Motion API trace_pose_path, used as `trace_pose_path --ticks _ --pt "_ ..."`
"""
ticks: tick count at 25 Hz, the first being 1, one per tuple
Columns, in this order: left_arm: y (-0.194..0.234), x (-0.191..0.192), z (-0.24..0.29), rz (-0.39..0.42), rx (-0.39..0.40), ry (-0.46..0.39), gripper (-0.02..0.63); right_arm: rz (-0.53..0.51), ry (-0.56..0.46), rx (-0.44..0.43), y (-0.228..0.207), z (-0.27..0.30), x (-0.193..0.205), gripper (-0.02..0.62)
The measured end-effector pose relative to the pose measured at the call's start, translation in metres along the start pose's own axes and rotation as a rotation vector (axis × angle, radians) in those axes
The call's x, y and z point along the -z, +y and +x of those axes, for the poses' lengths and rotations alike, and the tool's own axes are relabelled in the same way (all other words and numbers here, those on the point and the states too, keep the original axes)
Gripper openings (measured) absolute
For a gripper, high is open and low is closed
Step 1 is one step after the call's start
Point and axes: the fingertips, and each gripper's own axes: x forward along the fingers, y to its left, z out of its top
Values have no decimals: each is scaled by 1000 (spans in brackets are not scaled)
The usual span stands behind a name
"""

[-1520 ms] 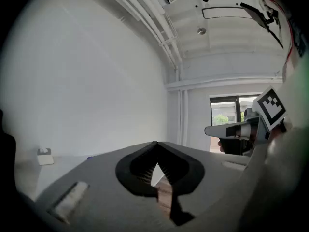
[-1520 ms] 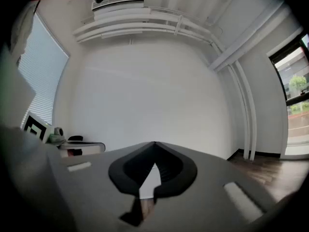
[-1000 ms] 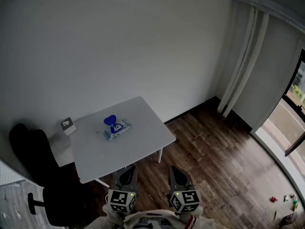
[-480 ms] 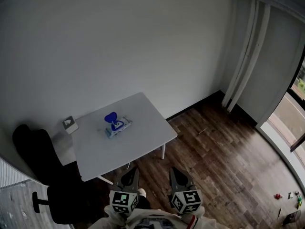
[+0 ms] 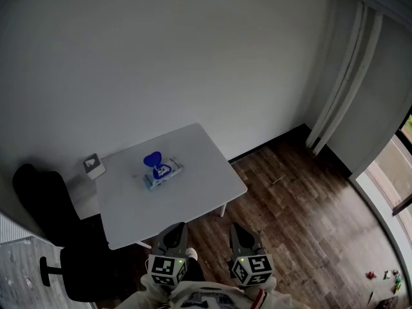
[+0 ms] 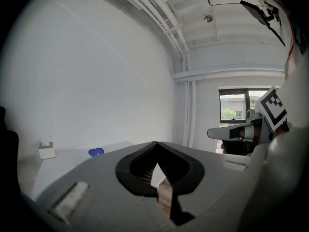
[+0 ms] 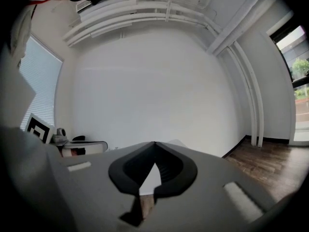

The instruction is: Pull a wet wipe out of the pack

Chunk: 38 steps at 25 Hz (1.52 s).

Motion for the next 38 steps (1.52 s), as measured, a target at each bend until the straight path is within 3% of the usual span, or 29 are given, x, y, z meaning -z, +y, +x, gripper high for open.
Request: trace_pose_path --ticks 17,29,38 --pt "122 -14 109 -28 -8 33 3 -3 72 3 3 161 -11 5" --pt "216 -11 149 -76 -47 42 3 -28 107 -7 24 258 -17 6" --pt "244 2 171 -122 -115 77 3 -33 166 -55 17 296 -9 5"
